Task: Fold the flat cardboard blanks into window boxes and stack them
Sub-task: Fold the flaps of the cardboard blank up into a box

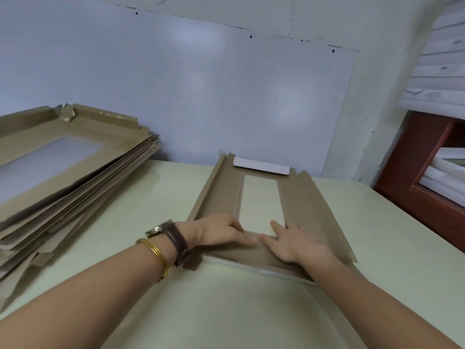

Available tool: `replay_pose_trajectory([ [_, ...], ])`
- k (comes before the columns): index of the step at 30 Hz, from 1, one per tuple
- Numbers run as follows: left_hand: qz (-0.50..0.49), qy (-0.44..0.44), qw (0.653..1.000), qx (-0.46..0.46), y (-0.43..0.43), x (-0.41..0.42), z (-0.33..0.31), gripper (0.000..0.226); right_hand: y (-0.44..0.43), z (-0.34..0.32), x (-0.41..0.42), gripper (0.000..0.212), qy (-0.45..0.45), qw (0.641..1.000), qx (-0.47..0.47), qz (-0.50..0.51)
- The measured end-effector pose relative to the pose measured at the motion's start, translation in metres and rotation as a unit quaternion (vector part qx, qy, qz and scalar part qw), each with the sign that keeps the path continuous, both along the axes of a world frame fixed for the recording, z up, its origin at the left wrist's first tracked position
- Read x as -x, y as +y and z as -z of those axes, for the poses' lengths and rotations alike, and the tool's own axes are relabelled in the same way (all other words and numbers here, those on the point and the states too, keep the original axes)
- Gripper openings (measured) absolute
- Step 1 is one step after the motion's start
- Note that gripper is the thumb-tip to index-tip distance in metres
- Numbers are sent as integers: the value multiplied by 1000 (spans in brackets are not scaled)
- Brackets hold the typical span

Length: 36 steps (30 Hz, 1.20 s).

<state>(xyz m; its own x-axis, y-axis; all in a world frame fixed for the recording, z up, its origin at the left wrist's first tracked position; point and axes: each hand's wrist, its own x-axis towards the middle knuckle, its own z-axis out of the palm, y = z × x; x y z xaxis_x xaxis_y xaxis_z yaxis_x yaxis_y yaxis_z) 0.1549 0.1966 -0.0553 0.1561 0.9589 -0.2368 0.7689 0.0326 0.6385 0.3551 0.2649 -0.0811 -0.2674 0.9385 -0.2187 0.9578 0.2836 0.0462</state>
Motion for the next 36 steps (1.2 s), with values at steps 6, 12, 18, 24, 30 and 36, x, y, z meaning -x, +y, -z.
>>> replay_pose_trajectory([
  [6,131,112,982,80,-14,20,-1,121,-6,-18,-15,79,152,986,59,-19],
  [12,156,217,962,56,-19,17,3,124,-44,-49,-50,80,289,939,180,-35],
  [18,82,135,987,22,-22,7,3,97,-50,-51,-79,92,253,943,199,-88],
  [24,56,34,998,-6,-24,11,0,42,-42,-32,-93,66,273,949,142,-73],
  [30,10,-42,998,-46,-24,17,-7,25,-38,-22,-94,14,360,930,58,-54],
  [36,-7,-67,996,-62,-25,25,-6,25,-33,-27,-92,28,390,920,18,-47],
])
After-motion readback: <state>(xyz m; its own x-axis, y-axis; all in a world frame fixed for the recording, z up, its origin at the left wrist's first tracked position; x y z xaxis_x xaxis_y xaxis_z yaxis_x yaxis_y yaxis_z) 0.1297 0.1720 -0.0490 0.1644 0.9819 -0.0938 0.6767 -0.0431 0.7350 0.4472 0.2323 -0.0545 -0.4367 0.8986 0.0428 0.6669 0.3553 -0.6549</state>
